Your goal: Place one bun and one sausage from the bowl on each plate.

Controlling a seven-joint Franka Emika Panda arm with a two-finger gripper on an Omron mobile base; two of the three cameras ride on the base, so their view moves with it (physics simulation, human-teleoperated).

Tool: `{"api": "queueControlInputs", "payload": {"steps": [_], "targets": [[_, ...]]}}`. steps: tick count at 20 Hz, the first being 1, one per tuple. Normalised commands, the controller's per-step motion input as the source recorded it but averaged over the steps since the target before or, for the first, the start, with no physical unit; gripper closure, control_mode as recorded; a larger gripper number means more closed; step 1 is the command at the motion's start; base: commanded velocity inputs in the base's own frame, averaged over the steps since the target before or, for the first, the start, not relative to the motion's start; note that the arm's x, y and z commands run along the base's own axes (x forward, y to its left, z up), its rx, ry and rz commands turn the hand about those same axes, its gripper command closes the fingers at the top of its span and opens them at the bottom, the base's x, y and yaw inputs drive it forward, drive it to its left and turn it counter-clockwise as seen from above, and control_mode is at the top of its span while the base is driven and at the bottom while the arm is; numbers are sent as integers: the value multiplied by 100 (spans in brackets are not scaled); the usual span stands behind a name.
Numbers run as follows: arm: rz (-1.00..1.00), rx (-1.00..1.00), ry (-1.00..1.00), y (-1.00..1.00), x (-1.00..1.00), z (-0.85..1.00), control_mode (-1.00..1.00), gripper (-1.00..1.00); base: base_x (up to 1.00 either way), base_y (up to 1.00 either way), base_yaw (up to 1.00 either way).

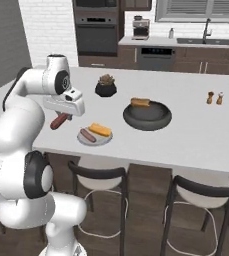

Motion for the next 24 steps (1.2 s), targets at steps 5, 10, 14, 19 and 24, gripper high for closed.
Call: {"api": "queueControlInputs", "payload": {"steps": [5, 10, 14, 19, 24], "targets": [[0, 0, 0, 0, 0, 0, 100, 100, 25, 100, -7], [0, 0, 0, 0, 0, 0, 100, 100, 47, 100, -9], [0, 0, 0, 0, 0, 0, 100, 100, 83, 98, -8], [-2, 0, 5, 35, 37, -23, -100, 100, 35, 33, -3], [-4, 0, 12, 43, 84, -99, -100, 100, 0, 0, 0]]}}
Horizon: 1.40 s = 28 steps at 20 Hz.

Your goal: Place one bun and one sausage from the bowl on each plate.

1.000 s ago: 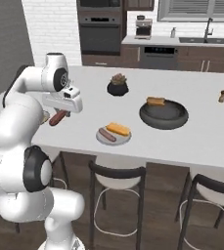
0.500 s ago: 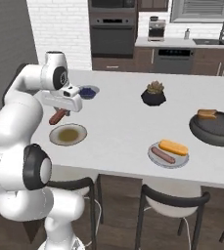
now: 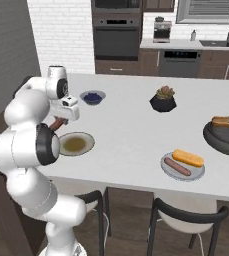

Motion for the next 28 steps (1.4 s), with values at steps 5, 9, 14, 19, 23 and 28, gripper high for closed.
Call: {"api": "queueControlInputs", "payload": {"steps": [5, 9, 14, 19, 23, 28], "targets": [[-7, 0, 7, 40, 100, -100, -100, 100, 0, 0, 0], [-10, 0, 0, 31, 95, -100, -100, 100, 0, 0, 0], [-13, 0, 0, 9, 74, -100, -100, 100, 0, 0, 0], [-13, 0, 0, 0, 30, -85, -100, -100, 0, 0, 0], [-12, 0, 0, -3, 12, -14, -100, -100, 0, 0, 0], [-10, 0, -4, -26, -22, 25, -100, -100, 0, 0, 0]]}}
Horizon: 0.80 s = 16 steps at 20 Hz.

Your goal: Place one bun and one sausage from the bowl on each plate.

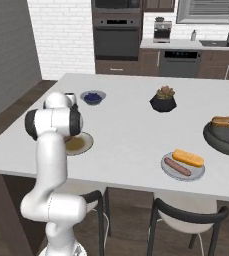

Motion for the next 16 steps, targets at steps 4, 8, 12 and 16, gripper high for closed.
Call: {"api": "queueControlInputs", "payload": {"steps": [4, 8, 12, 16], "targets": [[-5, 0, -12, -48, -78, 83, -100, -100, 0, 0, 0], [1, 0, -24, -36, -100, 100, -100, -100, 0, 0, 0], [7, 0, -37, -40, -100, 100, -100, -100, 0, 0, 0], [13, -1, -31, -43, -100, 100, -100, -100, 0, 0, 0]]}}
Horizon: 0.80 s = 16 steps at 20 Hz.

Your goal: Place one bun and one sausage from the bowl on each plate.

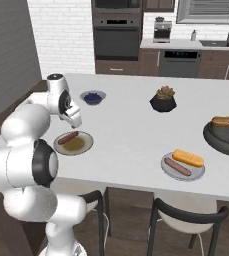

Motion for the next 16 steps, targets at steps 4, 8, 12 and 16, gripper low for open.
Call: {"api": "queueControlInputs", "payload": {"steps": [4, 8, 12, 16], "targets": [[16, 0, -17, -25, -100, 100, -100, -100, 0, 0, 0], [17, -1, -10, -11, -100, 69, -100, -100, 0, 0, 0], [17, -3, -13, -7, -100, 28, -100, -100, 0, 0, 0], [7, 0, -9, -16, -50, 11, 100, -100, -50, -37, 5]]}}
